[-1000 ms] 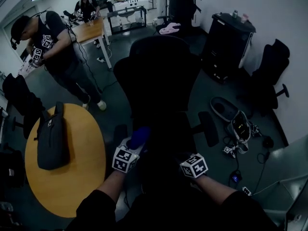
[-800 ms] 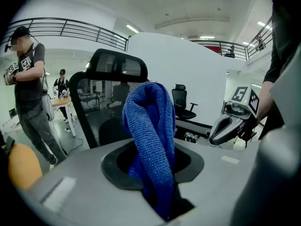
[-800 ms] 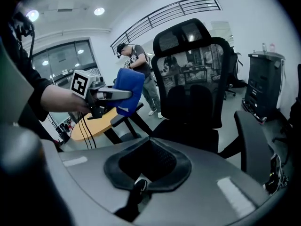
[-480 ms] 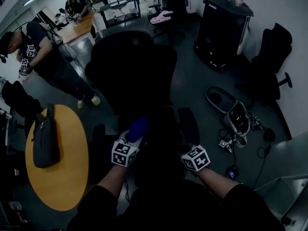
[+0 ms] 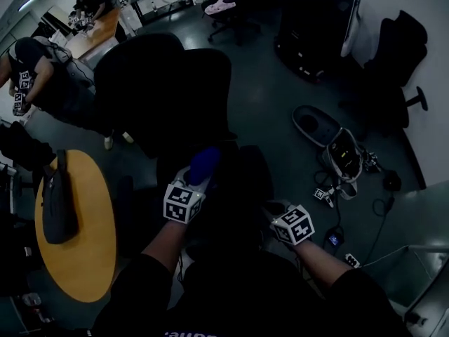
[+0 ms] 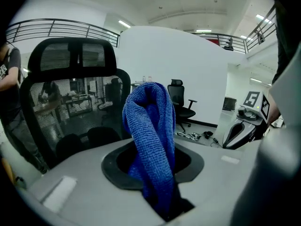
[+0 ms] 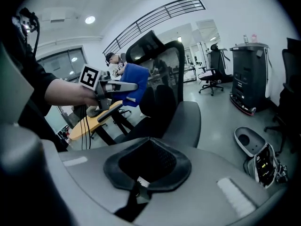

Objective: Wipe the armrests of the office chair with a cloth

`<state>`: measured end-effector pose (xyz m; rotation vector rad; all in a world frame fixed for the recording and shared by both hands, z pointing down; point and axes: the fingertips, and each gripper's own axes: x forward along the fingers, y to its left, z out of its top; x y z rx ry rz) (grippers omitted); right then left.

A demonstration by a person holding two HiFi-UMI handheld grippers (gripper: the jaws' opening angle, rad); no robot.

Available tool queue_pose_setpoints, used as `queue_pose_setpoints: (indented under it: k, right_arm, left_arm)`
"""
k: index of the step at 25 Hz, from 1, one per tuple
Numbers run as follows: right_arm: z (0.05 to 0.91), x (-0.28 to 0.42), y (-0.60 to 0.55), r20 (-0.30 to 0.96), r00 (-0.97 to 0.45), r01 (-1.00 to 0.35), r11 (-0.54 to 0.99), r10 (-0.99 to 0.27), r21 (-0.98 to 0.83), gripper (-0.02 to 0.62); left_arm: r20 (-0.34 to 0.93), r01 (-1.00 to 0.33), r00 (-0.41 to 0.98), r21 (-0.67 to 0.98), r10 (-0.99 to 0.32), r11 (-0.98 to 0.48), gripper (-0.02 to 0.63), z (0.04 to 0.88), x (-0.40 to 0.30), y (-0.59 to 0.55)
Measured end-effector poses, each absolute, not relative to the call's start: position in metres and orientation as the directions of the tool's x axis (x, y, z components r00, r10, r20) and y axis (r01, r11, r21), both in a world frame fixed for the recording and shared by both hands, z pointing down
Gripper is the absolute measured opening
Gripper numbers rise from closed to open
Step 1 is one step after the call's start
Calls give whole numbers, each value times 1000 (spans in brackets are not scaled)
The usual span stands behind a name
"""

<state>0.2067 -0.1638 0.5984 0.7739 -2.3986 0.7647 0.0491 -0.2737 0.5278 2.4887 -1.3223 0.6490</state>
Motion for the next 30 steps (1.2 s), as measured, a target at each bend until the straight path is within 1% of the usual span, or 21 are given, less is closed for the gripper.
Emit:
queue_pose_setpoints:
  k: [4,11,18,22,25,30]
  right_arm:
    - [608,223,-169,608,-706,-657,657,-363,-369,6]
    - [623,228,-157,625,-719,-629,665,-302,-403,6]
    - [643,235,-150,640,-713,-638,642,-285,-425,6]
    - [644,239,-155,645,-708,-641,647,-288,-413,6]
    - [656,242,-155,660,-703,-638,645,-266,-420,5]
    - [659,243,-155,655,-711,-634,638,-256,-438,5]
  left_arm:
    - [522,-813,496,-3,-694,-583,130,547,68,-298]
    - [582,-781,490,-38,-649,-624,130,576,97,-333]
    - [635,-763,472,-53,-612,-644,132,609,121,-363]
    - [661,-738,474,-63,-582,-672,132,623,130,-370]
    - [683,-722,467,-73,-562,-688,132,632,135,-368]
    - [677,-718,469,-82,-568,-691,130,634,142,-365]
